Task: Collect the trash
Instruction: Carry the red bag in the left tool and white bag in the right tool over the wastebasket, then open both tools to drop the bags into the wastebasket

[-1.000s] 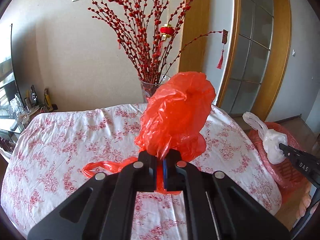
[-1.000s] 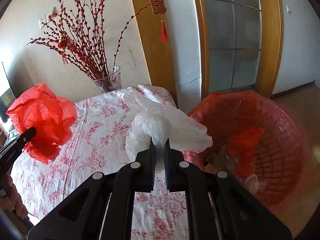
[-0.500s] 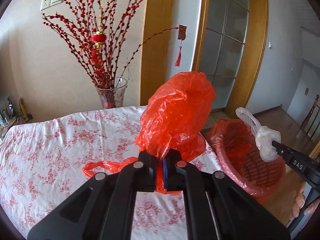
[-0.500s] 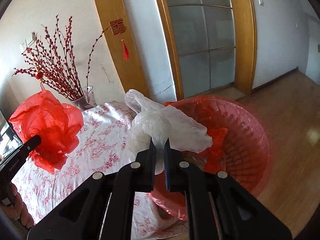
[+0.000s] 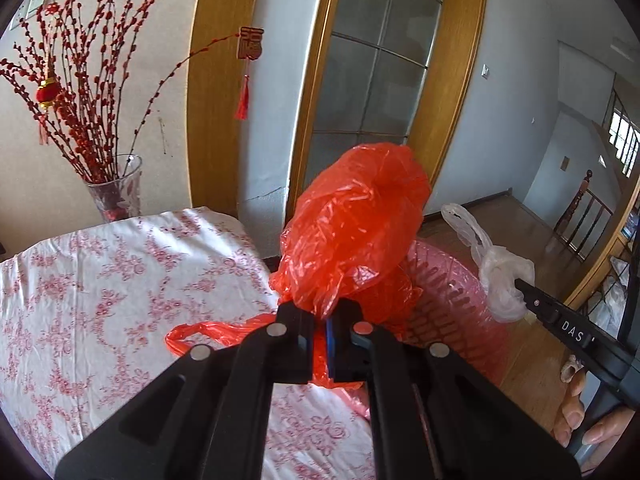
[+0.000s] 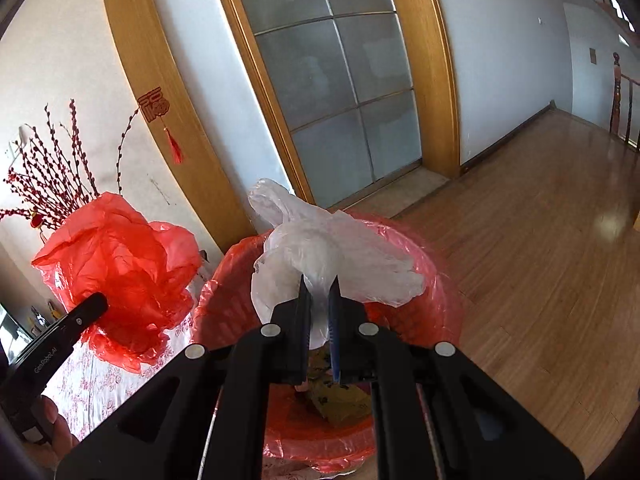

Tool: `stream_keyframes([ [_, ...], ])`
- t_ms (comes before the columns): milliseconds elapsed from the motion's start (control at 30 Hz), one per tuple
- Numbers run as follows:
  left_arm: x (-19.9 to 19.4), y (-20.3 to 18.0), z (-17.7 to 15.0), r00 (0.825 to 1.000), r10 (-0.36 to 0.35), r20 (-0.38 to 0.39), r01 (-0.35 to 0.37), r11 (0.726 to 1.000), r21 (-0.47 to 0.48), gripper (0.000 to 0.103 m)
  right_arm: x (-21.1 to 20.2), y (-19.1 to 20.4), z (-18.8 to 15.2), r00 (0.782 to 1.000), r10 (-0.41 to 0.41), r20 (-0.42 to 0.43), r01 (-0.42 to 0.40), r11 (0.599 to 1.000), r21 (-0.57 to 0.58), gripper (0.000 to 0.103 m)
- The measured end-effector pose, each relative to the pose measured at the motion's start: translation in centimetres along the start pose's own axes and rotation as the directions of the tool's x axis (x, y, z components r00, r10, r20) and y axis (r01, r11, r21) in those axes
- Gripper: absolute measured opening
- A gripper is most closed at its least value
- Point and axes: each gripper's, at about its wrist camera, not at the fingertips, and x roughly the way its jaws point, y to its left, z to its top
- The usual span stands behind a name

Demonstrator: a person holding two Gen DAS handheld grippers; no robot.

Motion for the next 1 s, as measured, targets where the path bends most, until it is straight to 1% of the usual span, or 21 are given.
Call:
stream_keyframes([
  [200, 3.1, -2.4, 0.0, 0.998, -0.047, -0.043, 0.048, 0.999, 0.014, 0.008, 0.9, -1.6, 0.9, 0.999, 0.032, -0.004, -0.032, 0.999, 0.037, 0.010],
  [233, 3.6, -2.8, -0.1, 0.997, -0.054, -0.053, 0.055, 0.998, 0.015, 0.012, 1.1, -1.8, 1.0, 0.999, 0.044, -0.005, -0.044, 0.998, 0.046, 0.012],
  [267, 4.2, -3.0, -0.3, 0.996, -0.056, -0.066, 0.057, 0.998, 0.019, 0.020, 1.3, -2.1, 1.1, 0.999, 0.052, -0.009, -0.052, 0.997, 0.053, 0.016],
  [300, 4.7, -3.2, -0.6, 0.996, -0.055, -0.075, 0.057, 0.998, 0.024, 0.023, 1.5, -2.3, 1.1, 0.998, 0.057, -0.014, -0.057, 0.997, 0.056, 0.017],
  [400, 5.8, -3.6, -1.3, 0.994, -0.050, -0.101, 0.054, 0.998, 0.035, 0.029, 2.1, -2.7, 0.8, 0.998, 0.063, -0.032, -0.061, 0.996, 0.058, 0.022],
  [467, 6.1, -3.5, -1.8, 0.994, -0.035, -0.106, 0.040, 0.998, 0.043, 0.036, 2.3, -3.2, 0.6, 0.997, 0.064, -0.040, -0.061, 0.996, 0.063, 0.025],
  [533, 6.1, -3.1, -2.0, 0.994, -0.020, -0.105, 0.025, 0.999, 0.046, 0.040, 2.3, -3.4, 0.5, 0.997, 0.062, -0.042, -0.059, 0.996, 0.071, 0.028],
  [567, 6.0, -3.0, -2.1, 0.994, -0.017, -0.104, 0.022, 0.999, 0.044, 0.043, 2.1, -3.5, 0.4, 0.997, 0.059, -0.040, -0.056, 0.996, 0.073, 0.033],
  [600, 5.8, -2.7, -2.1, 0.995, -0.011, -0.103, 0.015, 0.999, 0.040, 0.044, 1.9, -3.6, 0.3, 0.998, 0.054, -0.036, -0.051, 0.996, 0.074, 0.038],
  [633, 5.6, -2.5, -2.1, 0.995, -0.005, -0.100, 0.008, 0.999, 0.038, 0.046, 1.6, -3.6, 0.2, 0.998, 0.048, -0.030, -0.046, 0.996, 0.071, 0.040],
  [667, 5.3, -2.2, -2.1, 0.996, 0.003, -0.094, 0.001, 0.999, 0.037, 0.048, 1.2, -3.6, 0.1, 0.999, 0.038, -0.022, -0.037, 0.997, 0.064, 0.048],
  [700, 4.9, -1.9, -2.1, 0.996, 0.012, -0.086, -0.009, 0.999, 0.036, 0.050, 0.7, -3.4, 0.1, 1.000, 0.026, -0.011, -0.025, 0.998, 0.052, 0.057],
  [733, 4.4, -1.6, -2.1, 0.997, 0.024, -0.076, -0.021, 0.999, 0.036, 0.055, 0.2, -3.4, 0.0, 1.000, 0.013, 0.003, -0.014, 0.999, 0.039, 0.063],
  [767, 3.7, -1.4, -2.1, 0.997, 0.035, -0.062, -0.033, 0.999, 0.034, 0.061, -0.5, -3.1, -0.2, 1.000, -0.001, 0.022, 0.000, 1.000, 0.022, 0.072],
  [800, 3.0, -1.3, -2.1, 0.998, 0.047, -0.047, -0.045, 0.998, 0.034, 0.064, -1.2, -2.8, -0.3, 0.999, -0.012, 0.041, 0.012, 1.000, 0.002, 0.079],
  [867, 1.5, -0.9, -2.3, 0.996, 0.083, -0.018, -0.083, 0.996, 0.040, 0.072, -2.5, -2.0, -0.6, 0.997, -0.030, 0.070, 0.032, 0.999, -0.036, 0.086],
  [933, -0.1, -0.7, -2.5, 0.993, 0.114, 0.007, -0.114, 0.992, 0.049, 0.079, -3.7, -1.2, -1.2, 0.994, -0.048, 0.095, 0.054, 0.996, -0.065, 0.091],
  [967, -0.9, -0.5, -2.7, 0.991, 0.130, 0.020, -0.131, 0.990, 0.053, 0.081, -4.4, -0.8, -1.5, 0.993, -0.057, 0.106, 0.066, 0.995, -0.078, 0.094],
  [1000, -1.8, -0.4, -2.9, 0.988, 0.150, 0.034, -0.152, 0.987, 0.057, 0.085, -5.0, -0.3, -1.9, 0.991, -0.067, 0.119, 0.077, 0.993, -0.087, 0.094],
])
